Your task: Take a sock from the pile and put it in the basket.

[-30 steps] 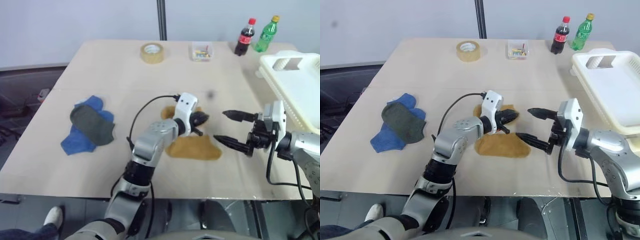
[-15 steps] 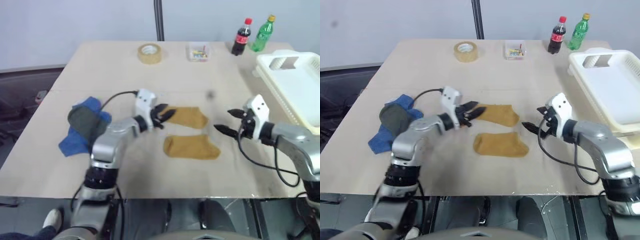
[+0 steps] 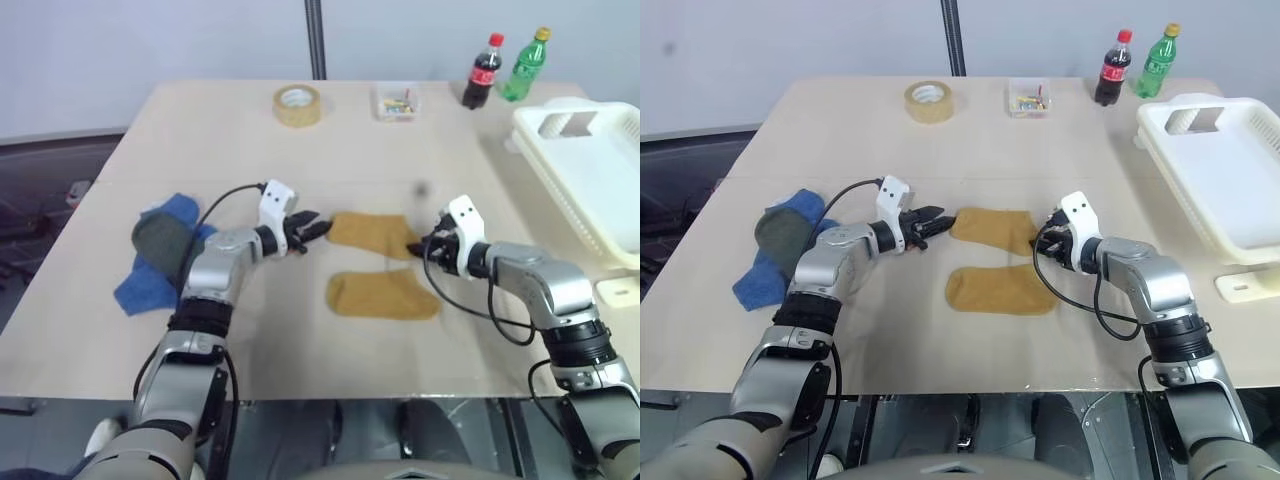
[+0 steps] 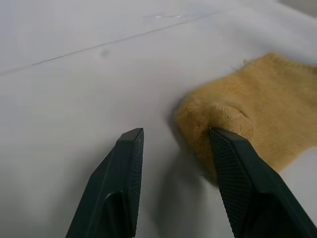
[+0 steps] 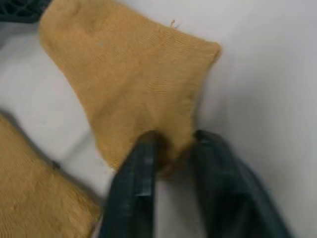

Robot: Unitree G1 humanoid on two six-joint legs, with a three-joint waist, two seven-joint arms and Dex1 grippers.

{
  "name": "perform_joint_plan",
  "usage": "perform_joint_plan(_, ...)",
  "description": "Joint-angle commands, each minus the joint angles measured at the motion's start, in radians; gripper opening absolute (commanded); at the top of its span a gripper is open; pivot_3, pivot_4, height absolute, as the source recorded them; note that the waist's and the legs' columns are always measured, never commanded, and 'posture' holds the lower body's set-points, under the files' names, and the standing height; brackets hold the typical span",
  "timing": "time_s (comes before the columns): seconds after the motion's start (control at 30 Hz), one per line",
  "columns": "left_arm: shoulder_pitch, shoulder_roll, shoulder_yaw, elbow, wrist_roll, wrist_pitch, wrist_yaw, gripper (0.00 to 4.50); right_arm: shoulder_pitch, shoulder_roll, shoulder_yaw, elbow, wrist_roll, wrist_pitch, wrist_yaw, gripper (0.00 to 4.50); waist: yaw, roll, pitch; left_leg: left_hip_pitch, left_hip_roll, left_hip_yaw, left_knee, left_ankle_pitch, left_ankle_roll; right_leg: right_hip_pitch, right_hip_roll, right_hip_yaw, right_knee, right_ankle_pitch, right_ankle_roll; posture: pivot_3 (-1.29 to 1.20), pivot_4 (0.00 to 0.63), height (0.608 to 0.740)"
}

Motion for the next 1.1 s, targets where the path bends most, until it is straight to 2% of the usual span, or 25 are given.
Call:
perform_joint_plan(0.03, -0.013, -0.002, 0.005, -0.048, -0.026, 0.024, -0.038, 2.25, -0.002, 0.0, -0.02, -0.033, -0.004, -0.01, 0.003, 0.09, 0.0, 0.0, 0.0, 0.0, 0.0, 0.0, 0.0, 0.0, 0.0, 0.0, 0.0, 0.0, 0.0, 0.0, 0.0, 0.0, 0.15, 0.738)
perform_joint_plan(0.3, -0.012, -0.006, -0.01, -0.057, -0.038, 0.101, -0.098, 2.25, 0.013, 0.008, 0.001, -0.042, -0.047, -0.041, -0.001, 0.09, 0.001, 0.0, 0.0, 0.0, 0.0, 0.0, 0.0, 0.0, 0.0, 0.0, 0.0, 0.0, 0.001, 0.0, 0.0, 0.0, 0.15, 0.738)
perform_joint_plan(0.33, -0.012, -0.006, -0.013, -0.057, -0.036, 0.103, -0.099, 1.7, 0.015, 0.009, 0.002, -0.043, -0.05, -0.043, -0.001, 0.0, 0.001, 0.0, 0.0, 0.0, 0.0, 0.0, 0.0, 0.0, 0.0, -0.001, 0.0, 0.0, 0.001, 0.0, 0.0, 0.0, 0.15, 0.738)
perform_joint_plan(0.37, -0.012, -0.007, -0.015, -0.055, -0.034, 0.105, -0.099, 1.41, 0.016, 0.009, 0.003, -0.043, -0.054, -0.045, -0.001, 0.0, 0.001, 0.0, 0.0, 0.0, 0.0, 0.0, 0.0, 0.0, 0.0, -0.001, 0.0, 0.0, 0.001, 0.0, 0.0, 0.0, 0.15, 0.738)
perform_joint_plan(0.47, -0.011, -0.012, -0.02, -0.053, -0.03, 0.106, -0.1, 0.05, 0.018, 0.01, 0.002, -0.046, -0.061, -0.049, 0.002, 0.0, 0.001, 0.0, 0.0, 0.0, 0.0, 0.0, 0.0, 0.0, 0.0, -0.001, 0.0, 0.0, 0.001, 0.0, 0.0, 0.0, 0.15, 0.738)
perform_joint_plan(0.63, -0.007, -0.017, -0.017, -0.058, -0.03, 0.108, -0.091, 0.05, 0.025, 0.01, -0.001, -0.065, -0.065, -0.051, 0.007, 0.0, 0.001, 0.0, 0.0, 0.0, 0.0, 0.001, 0.0, 0.0, 0.0, -0.001, 0.0, 0.001, 0.001, 0.0, 0.0, 0.0, 0.15, 0.738)
perform_joint_plan(0.83, 0.05, -0.012, -0.002, -0.168, -0.061, 0.16, -0.075, 0.05, 0.026, -0.001, -0.018, -0.127, -0.044, -0.034, 0.027, 0.0, 0.0, 0.0, 0.0, 0.0, 0.0, 0.002, 0.0, 0.0, 0.0, -0.002, 0.0, 0.003, 0.002, 0.0, 0.0, 0.0, 0.15, 0.738)
perform_joint_plan(1.1, 0.103, -0.018, -0.043, -0.221, -0.028, 0.188, -0.027, 0.05, 0.037, -0.003, 0.004, -0.132, -0.061, -0.048, 0.032, 0.0, 0.004, 0.0, 0.0, 0.0, 0.001, 0.002, 0.001, 0.0, 0.0, -0.002, 0.0, 0.003, 0.004, 0.0, 0.0, 0.0, 0.15, 0.738)
